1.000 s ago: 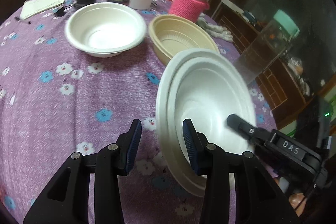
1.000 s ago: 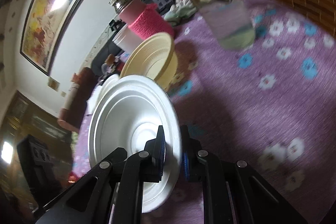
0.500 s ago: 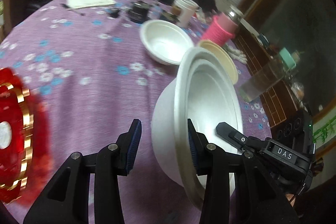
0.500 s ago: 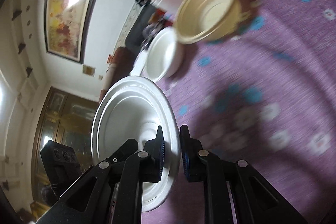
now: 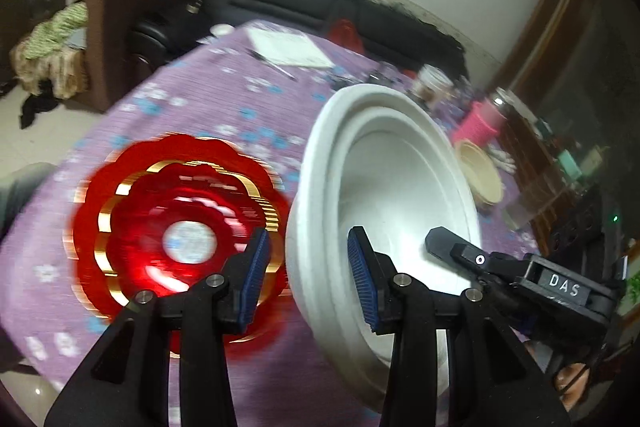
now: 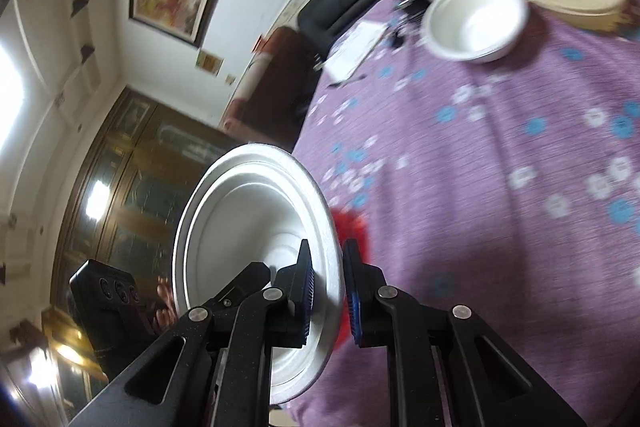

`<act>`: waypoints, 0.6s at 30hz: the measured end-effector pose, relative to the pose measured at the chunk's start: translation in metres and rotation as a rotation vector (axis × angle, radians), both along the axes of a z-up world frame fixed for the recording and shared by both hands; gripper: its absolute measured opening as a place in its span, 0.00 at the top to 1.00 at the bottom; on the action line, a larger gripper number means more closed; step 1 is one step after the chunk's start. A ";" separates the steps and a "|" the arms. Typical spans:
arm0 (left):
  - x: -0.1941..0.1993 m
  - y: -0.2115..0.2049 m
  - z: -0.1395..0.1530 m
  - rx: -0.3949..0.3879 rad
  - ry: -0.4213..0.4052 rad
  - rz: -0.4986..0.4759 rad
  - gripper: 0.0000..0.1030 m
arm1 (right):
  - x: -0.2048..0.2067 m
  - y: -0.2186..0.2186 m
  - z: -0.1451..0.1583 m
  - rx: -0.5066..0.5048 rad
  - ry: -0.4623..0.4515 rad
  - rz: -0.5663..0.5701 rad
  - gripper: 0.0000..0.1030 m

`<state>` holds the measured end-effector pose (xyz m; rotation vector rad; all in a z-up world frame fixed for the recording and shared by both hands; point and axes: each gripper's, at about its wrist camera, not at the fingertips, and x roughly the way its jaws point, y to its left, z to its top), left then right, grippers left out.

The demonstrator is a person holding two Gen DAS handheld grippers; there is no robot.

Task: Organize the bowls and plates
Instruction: 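Lift the white plate stack and carry it toward the red plates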

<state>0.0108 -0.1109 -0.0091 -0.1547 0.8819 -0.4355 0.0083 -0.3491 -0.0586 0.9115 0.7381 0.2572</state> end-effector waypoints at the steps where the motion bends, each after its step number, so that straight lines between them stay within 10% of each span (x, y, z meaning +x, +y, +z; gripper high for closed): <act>1: 0.000 0.010 0.000 0.001 -0.005 0.020 0.62 | 0.004 0.011 0.001 -0.008 0.002 0.016 0.86; 18: 0.015 0.079 -0.009 0.066 -0.037 0.156 0.62 | 0.037 0.114 0.000 -0.047 0.025 0.161 0.86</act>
